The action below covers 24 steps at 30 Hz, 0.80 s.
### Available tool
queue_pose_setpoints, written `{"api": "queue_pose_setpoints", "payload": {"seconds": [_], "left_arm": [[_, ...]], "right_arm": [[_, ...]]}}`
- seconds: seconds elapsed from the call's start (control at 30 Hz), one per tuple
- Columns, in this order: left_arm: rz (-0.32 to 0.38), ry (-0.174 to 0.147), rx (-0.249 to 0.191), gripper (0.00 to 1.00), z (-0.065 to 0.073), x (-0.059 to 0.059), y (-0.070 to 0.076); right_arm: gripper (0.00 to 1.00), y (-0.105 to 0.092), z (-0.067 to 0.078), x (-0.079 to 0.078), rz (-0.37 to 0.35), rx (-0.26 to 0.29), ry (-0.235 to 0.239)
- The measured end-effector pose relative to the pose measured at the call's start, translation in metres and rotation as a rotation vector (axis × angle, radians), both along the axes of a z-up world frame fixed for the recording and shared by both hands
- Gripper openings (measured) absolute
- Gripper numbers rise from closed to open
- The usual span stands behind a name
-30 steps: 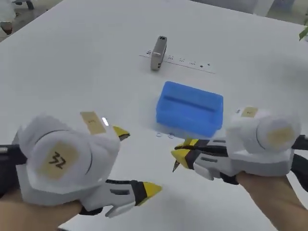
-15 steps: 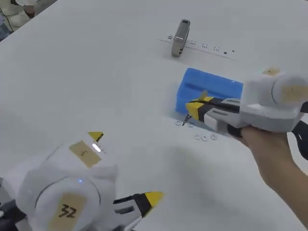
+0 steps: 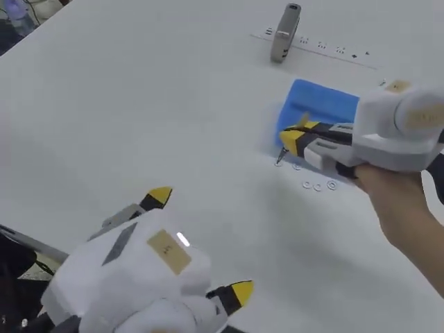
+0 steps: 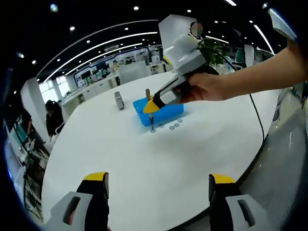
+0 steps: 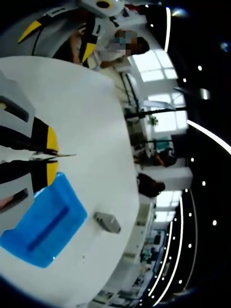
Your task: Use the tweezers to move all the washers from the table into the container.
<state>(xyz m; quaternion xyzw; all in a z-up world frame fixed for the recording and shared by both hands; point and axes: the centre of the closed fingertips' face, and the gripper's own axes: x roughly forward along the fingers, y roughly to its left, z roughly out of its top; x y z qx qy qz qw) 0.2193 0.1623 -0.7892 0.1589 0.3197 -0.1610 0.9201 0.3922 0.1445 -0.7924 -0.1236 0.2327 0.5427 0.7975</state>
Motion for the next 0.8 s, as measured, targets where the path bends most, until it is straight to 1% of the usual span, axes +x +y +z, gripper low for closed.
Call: {"api": "queue_pose_setpoints", "payload": {"seconds": [0.13,0.2,0.3,0.43,0.47,0.5,0.53,0.6,0.7,0.73,0.8], "left_arm": [[0.012,-0.001,-0.006,0.88,0.0006,0.0014,0.0023],[0.017,-0.003,-0.006,0.88,0.0008,0.0019,0.0031],[0.015,-0.003,0.012,0.88,-0.0006,0.0019,0.004],[0.018,-0.001,0.018,0.88,-0.0015,0.0021,0.0053],[0.019,0.001,0.017,0.88,-0.0017,0.0022,0.0055],[0.02,0.001,0.016,0.89,-0.0018,0.0022,0.0056],[0.02,0.001,0.015,0.89,-0.0017,0.0023,0.0055],[0.019,0.002,0.014,0.89,-0.0019,0.0022,0.0054],[0.017,0.006,0.016,0.89,-0.0027,0.0019,0.0051],[0.015,0.005,0.017,0.89,-0.0024,0.0018,0.005],[0.015,0.002,0.016,0.89,-0.002,0.0019,0.0052]], "right_arm": [[0.02,0.0002,-0.0042,-0.0013,0.009,-0.012,-0.004],[0.02,-0.001,-0.0068,-0.0009,0.014,-0.022,-0.017],[0.02,0.0008,-0.0066,0.001,0.016,-0.017,-0.02],[0.02,0.0025,-0.0067,0.0029,0.025,-0.024,-0.034],[0.02,0.0028,-0.0081,0.0026,0.029,-0.027,-0.033],[0.02,0.0042,-0.0078,0.002,0.031,-0.015,-0.03],[0.02,0.0037,-0.0086,0.002,0.025,-0.016,-0.021],[0.02,0.0032,-0.0091,0.0024,0.022,-0.017,-0.022],[0.02,0.0016,-0.0091,0.0009,0.015,-0.013,-0.008],[0.02,0.0007,-0.0091,0.0009,0.007,-0.007,0.006],[0.02,-0.0002,-0.0086,0.0009,0.003,-0.006,0.011]]}}
